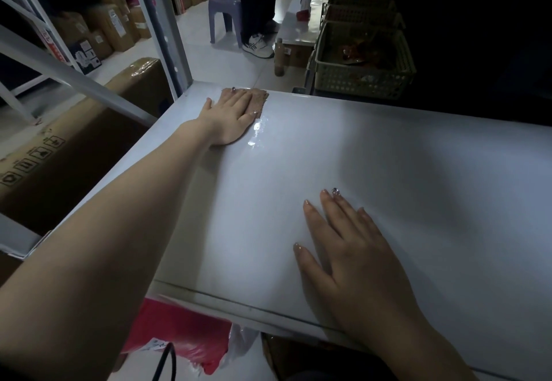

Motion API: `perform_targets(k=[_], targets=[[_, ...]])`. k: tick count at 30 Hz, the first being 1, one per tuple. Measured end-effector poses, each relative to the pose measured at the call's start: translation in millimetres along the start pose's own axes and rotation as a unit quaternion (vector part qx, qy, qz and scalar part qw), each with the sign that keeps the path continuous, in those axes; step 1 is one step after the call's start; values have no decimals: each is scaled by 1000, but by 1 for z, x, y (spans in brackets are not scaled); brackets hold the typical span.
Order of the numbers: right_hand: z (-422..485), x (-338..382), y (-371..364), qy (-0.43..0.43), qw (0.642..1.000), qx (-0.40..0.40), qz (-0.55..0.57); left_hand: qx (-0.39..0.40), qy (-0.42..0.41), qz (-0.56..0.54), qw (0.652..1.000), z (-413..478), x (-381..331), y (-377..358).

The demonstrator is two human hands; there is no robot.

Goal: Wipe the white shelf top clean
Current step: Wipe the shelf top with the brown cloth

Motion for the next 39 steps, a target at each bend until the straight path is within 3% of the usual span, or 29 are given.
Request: perform_targets(k=[39], targets=[[-1, 4, 11, 9, 996, 89, 14, 33, -36, 18, 999, -138, 16, -34]])
Point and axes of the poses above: each hand's wrist, its own z-axis towards the middle knuckle, its own y-axis out of the back of the hand, x = y × z, the point moved 3 cm from there along z, towards the middle knuckle, and after that the axes turned 11 degrees about x, right-handed, at the moved point
